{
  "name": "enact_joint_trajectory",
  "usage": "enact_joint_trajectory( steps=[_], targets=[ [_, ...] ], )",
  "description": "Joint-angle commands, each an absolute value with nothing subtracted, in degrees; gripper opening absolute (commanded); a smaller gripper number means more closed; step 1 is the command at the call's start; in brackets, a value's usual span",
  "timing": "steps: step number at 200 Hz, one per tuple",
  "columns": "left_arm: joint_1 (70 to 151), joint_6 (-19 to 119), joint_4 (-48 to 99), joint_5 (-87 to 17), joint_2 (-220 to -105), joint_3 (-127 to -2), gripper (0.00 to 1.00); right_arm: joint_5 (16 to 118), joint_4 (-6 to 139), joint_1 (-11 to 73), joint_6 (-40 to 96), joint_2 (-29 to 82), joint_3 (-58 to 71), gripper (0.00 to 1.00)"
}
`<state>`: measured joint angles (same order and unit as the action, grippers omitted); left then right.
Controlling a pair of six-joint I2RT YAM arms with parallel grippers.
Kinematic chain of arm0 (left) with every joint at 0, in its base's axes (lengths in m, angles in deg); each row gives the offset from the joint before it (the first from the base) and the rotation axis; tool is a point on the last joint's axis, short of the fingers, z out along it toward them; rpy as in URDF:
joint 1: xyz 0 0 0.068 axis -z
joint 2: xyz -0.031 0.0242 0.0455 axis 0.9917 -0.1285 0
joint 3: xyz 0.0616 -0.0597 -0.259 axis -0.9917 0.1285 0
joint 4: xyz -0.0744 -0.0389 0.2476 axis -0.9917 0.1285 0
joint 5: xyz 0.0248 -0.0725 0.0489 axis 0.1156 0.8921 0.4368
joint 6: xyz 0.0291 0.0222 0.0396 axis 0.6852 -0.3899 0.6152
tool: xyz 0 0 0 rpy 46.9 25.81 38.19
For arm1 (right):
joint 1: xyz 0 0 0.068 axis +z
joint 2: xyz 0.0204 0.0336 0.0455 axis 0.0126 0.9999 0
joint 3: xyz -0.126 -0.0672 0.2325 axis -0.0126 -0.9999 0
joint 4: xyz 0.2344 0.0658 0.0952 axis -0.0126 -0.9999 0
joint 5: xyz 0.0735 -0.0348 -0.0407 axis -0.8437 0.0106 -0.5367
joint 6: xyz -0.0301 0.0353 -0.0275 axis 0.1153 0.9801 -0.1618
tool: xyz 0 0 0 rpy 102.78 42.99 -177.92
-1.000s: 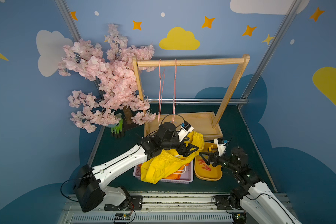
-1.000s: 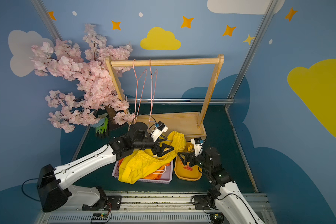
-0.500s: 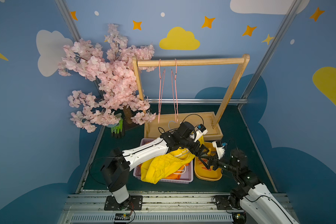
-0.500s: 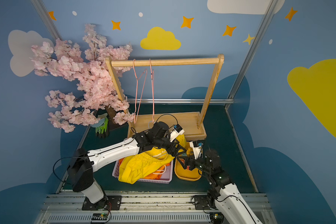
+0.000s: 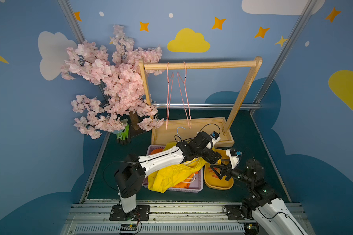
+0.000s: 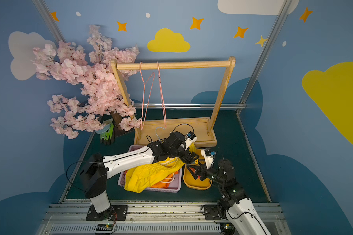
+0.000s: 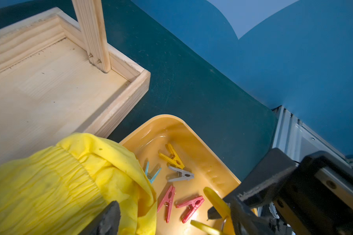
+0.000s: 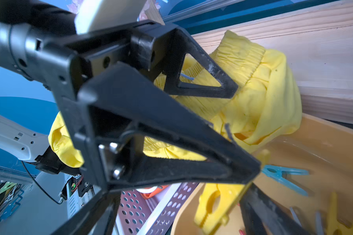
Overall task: Remove the clothespins securing shorts to the hanger
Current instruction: Place the clothespin in the storage box.
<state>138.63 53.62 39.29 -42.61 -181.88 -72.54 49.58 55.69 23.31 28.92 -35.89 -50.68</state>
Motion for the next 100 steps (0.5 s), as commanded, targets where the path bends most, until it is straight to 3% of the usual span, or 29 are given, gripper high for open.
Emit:
enact_joint_trajectory(
  steps=[1,53,100],
  targets=[
    [138.7,53.0,39.4,-46.8,-182.2,-72.2,0.85,50.7,54.8,23.1,28.8,-37.2,-49.6,0.88],
    [138.0,51.3,35.0,-44.8,-177.4,-68.9,0.87,63.3,44.6,23.0,27.6,-37.6,-47.2,0.88],
    [136.2,48.7,34.4,-42.4,-171.6,-67.3,0.86,61.3,49.6,23.0,30.5,-43.1,-50.3,0.86]
  ],
)
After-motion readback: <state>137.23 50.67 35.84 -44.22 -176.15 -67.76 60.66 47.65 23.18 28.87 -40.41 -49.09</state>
